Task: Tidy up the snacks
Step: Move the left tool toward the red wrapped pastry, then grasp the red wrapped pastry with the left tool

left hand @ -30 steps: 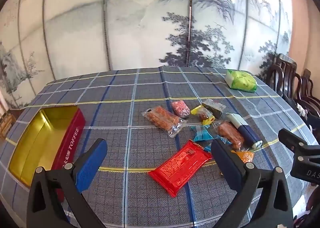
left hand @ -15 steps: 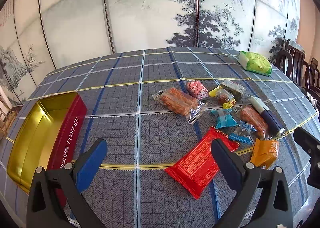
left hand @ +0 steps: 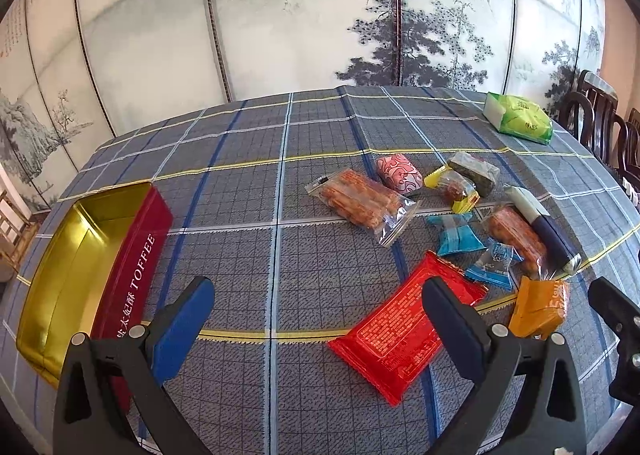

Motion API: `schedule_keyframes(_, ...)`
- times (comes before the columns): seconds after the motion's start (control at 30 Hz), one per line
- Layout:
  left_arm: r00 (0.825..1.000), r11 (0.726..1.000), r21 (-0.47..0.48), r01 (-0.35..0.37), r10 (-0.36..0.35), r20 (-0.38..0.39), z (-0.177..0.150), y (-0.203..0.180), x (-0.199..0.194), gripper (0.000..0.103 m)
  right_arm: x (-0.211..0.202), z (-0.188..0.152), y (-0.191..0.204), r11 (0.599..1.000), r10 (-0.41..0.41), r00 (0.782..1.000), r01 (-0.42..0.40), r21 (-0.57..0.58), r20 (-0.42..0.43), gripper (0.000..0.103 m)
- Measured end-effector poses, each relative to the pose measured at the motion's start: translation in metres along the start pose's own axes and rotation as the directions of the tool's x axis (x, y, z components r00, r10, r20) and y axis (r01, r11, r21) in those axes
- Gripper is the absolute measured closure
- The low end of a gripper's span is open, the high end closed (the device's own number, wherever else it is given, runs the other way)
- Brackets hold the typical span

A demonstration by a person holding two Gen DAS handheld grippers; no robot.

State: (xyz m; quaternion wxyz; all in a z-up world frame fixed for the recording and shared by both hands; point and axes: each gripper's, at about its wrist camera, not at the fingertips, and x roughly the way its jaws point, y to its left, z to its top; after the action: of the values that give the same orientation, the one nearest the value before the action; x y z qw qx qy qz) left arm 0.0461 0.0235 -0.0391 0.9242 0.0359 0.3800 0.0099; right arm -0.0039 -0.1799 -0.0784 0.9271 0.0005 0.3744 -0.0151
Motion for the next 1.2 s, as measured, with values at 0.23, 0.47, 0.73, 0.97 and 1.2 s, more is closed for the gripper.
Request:
schedule_keyframes(0.23, 1.0, 1.0, 0.011, 0.008, -0.008, -0.013, 0.001, -0.004, 0.003, 0.0, 0.0, 0.003, -0.005, 1.0, -0.023, 1.0, 0.023, -0.003, 0.013, 0.0)
schedule_keyframes(0.47, 0.995, 0.995, 0.031, 0.097, -0.097, -0.026, -0.007, -0.002, 0.006, 0.001, 0.005, -0.003, -0.015, 1.0, -0.021, 1.0, 0.021, 0.022, -0.014, 0.0)
schedule_keyframes(0.73, 0.968, 0.915, 0.317, 0.249, -0.23, -0.099, -0.012, -0.037, 0.019, 0.026, 0.003, -0.014, -0.017, 0.999, -0.002, 1.0, 0.003, 0.035, -0.029, 0.0)
schedule_keyframes(0.97, 0.907, 0.833, 0.36, 0.42, -0.37, -0.202, -0.003, -0.032, 0.038, 0.051, -0.001, -0.021, -0.026, 0.998, 0.001, 0.999, 0.001, 0.057, -0.037, 0.0)
schedule_keyframes(1.2, 0.886, 0.77, 0.439, 0.462, -0.385, -0.257, -0.007, -0.05, 0.041, 0.041, -0.002, -0.024, -0.031, 0.997, 0.012, 0.999, -0.009, 0.079, -0.039, 0.0)
